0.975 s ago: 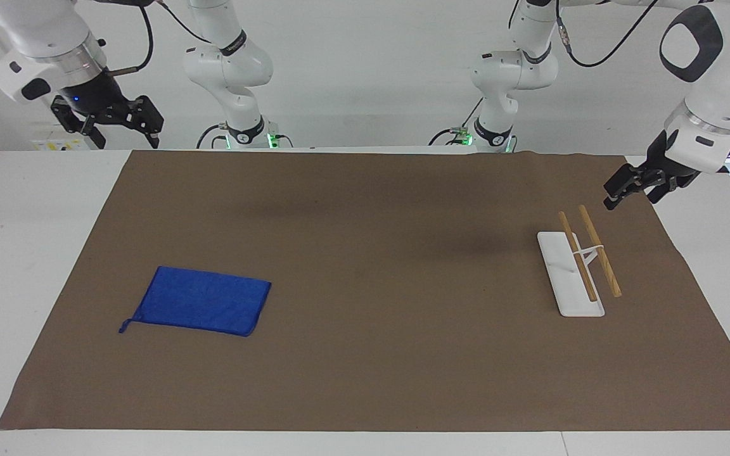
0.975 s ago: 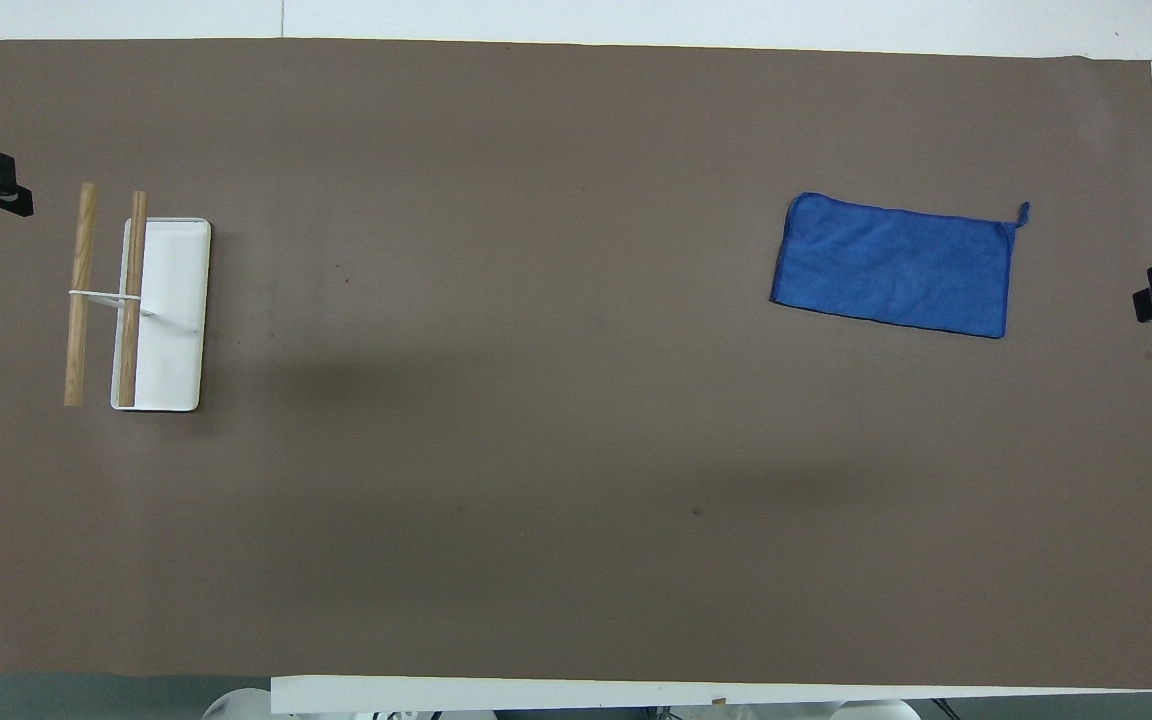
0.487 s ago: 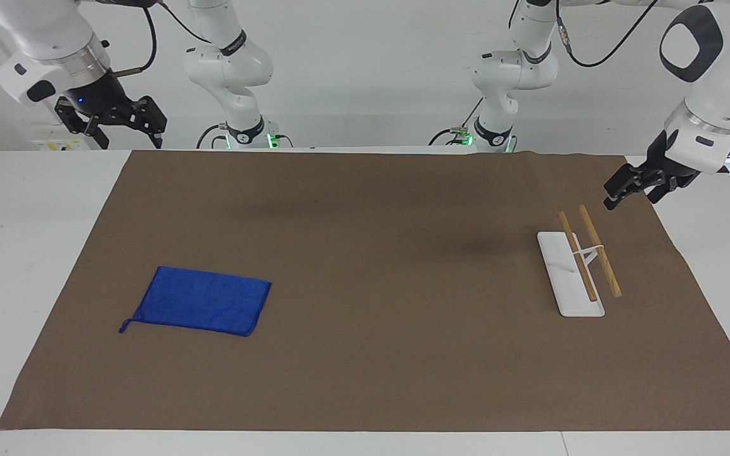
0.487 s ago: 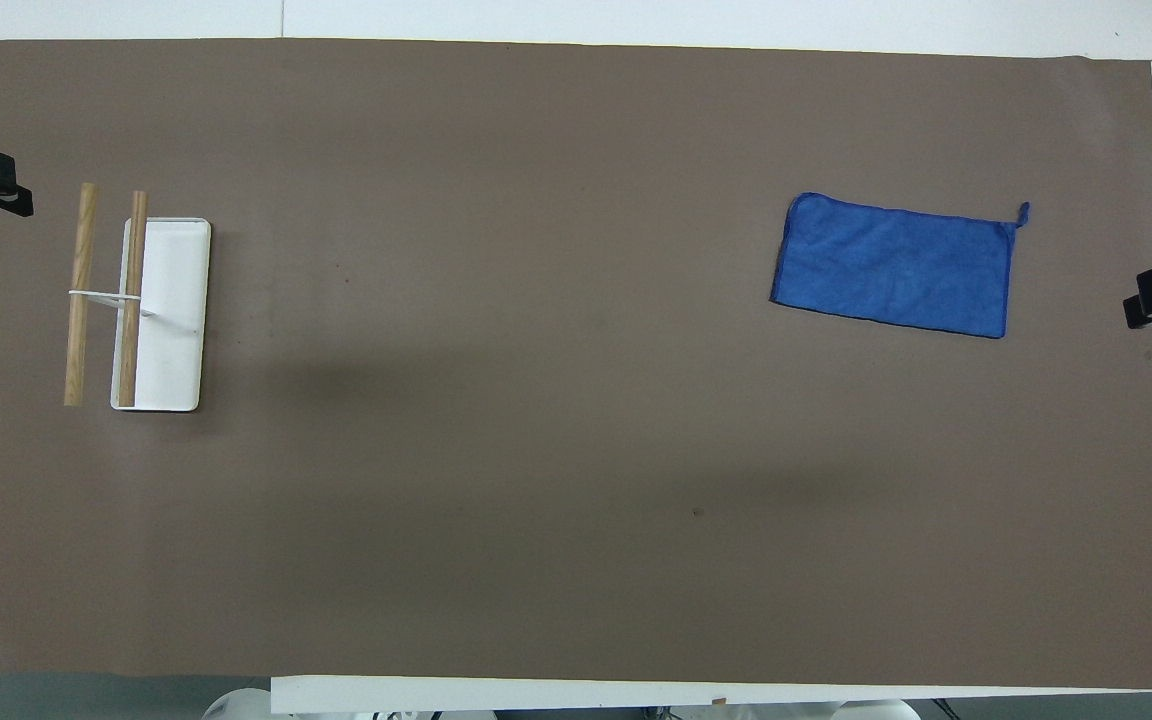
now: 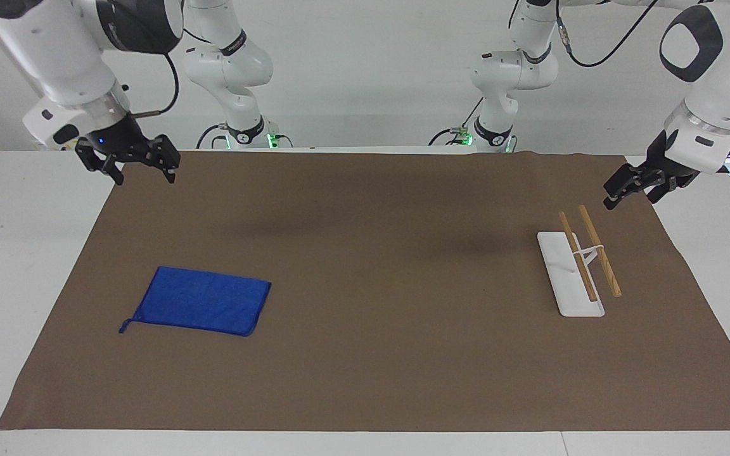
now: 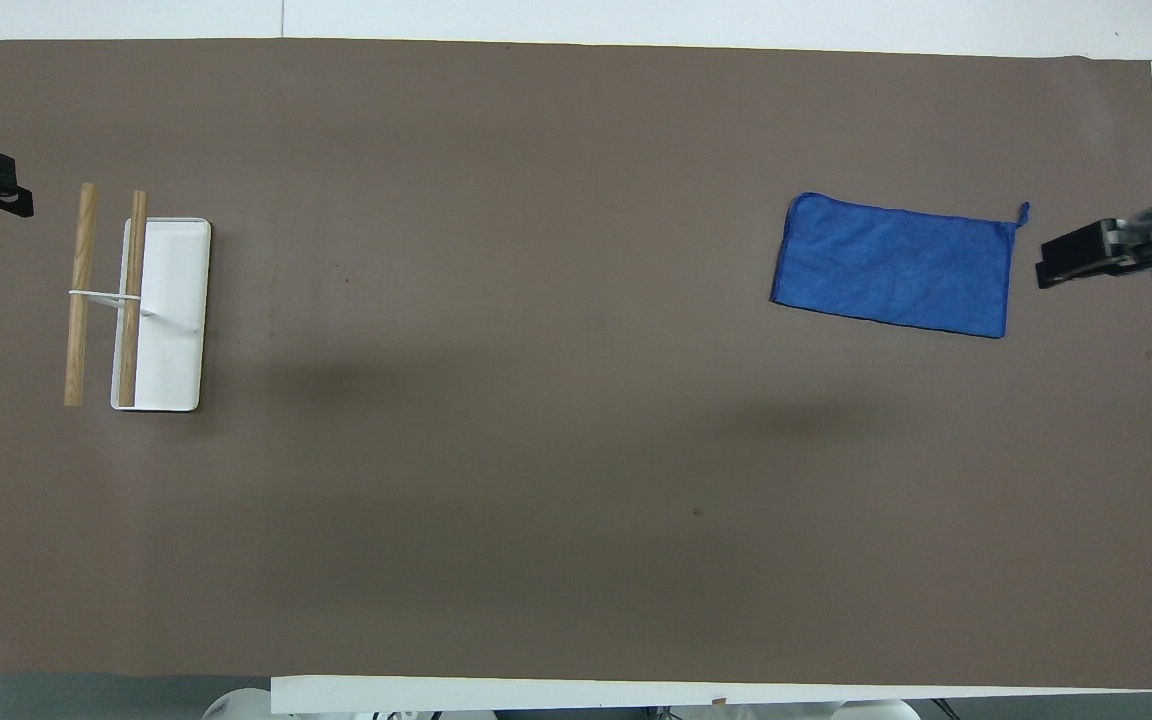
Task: Right arm passes towel to left arm to hang
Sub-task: 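Lower the right gripper onto the blue towel's edge and grasp it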
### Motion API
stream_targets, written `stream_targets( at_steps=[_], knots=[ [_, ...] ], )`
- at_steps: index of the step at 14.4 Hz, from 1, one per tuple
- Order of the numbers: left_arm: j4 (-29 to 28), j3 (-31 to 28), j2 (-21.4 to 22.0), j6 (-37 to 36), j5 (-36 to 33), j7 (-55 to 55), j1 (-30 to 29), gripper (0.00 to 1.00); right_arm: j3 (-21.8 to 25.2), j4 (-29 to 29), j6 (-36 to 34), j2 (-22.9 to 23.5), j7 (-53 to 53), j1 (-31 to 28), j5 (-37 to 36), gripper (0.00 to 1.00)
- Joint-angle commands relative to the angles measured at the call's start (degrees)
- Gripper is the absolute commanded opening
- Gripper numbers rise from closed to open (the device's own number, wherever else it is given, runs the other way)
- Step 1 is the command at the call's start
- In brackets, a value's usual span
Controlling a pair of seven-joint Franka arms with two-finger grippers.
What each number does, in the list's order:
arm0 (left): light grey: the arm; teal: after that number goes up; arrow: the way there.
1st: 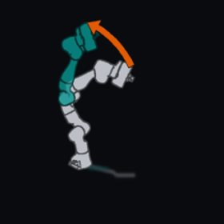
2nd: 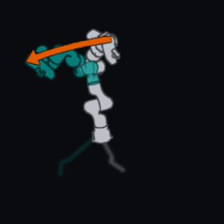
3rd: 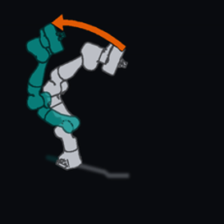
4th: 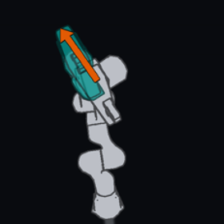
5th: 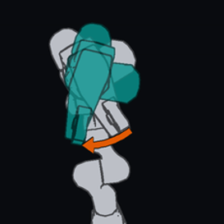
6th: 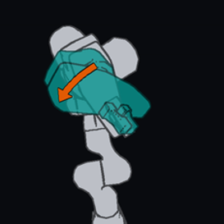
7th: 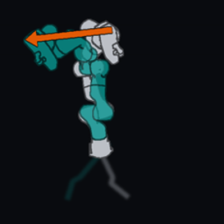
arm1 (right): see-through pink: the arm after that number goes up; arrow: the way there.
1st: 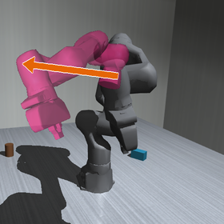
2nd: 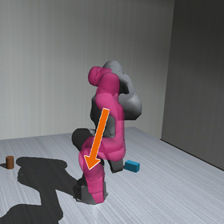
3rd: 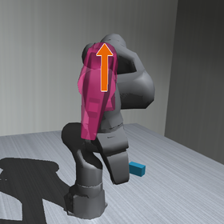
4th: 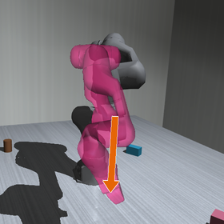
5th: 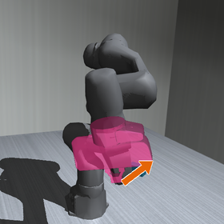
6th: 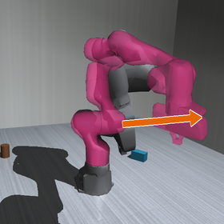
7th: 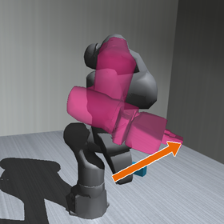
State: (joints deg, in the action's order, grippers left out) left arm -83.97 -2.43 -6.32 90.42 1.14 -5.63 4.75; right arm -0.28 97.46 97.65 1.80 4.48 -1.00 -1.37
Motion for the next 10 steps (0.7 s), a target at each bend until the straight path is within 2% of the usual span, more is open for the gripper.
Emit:
stream_targets(
  at_steps=[1,4,6,10],
  knots=[
    [-1.54,0.14,1.58,-0.51,0.35,0.97,-0.27,1.0,-0.42,9.48,11.47,1.44,-4.81,2.31,0.4,1.0],
    [-0.93,0.4,2.19,-5.51,-0.35,2.28,0.17,1.0,-0.42,16.24,23.86,5.4,-5.54,2.23,0.49,1.0],
    [-1.02,0.75,3.07,-8.49,-2.36,7.62,0.26,1.0,-0.42,20.12,30.2,6.63,-5.27,1.35,0.49,1.0],
    [-1.98,0.32,3.95,-7.81,-3.69,15.2,-0.62,1.0,-0.42,20.31,33.83,12.43,-2.21,-3.3,0.49,1.0]
  ],
)
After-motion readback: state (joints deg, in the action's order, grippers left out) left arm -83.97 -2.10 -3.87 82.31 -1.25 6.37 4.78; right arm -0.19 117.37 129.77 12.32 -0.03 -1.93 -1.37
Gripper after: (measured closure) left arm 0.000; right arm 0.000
